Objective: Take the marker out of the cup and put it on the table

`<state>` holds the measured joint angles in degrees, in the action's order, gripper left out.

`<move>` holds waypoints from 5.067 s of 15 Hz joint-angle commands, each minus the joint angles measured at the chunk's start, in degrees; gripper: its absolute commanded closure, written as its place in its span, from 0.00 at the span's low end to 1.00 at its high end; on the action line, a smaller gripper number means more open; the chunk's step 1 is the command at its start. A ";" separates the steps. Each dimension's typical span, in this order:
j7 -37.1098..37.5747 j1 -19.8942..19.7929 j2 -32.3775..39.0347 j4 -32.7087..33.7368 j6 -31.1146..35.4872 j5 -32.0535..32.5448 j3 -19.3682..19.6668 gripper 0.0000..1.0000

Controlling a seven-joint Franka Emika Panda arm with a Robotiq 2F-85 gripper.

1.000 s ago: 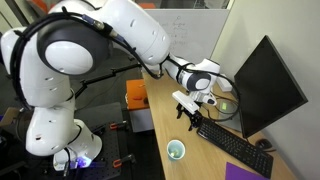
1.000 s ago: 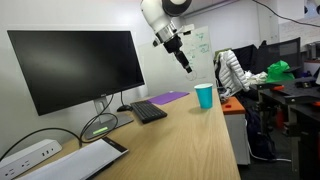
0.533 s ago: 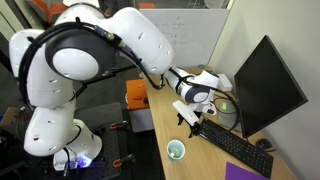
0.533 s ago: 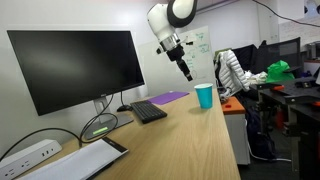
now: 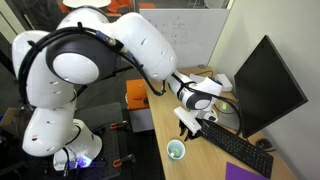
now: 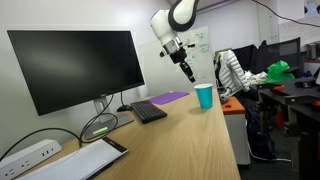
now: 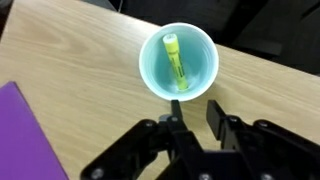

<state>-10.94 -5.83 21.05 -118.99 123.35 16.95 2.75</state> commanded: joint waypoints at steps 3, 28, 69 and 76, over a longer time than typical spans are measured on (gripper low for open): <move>-3.59 -0.25 1.27 0.88 -2.07 -0.71 0.07 0.73; -7.67 -2.03 9.58 4.82 -8.14 1.82 1.68 0.54; -6.03 0.72 11.22 9.80 -18.53 6.15 1.35 0.95; -9.77 0.29 5.44 8.54 -25.54 6.08 0.01 0.96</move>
<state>-19.02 -5.35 29.79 -108.71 99.68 22.01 3.44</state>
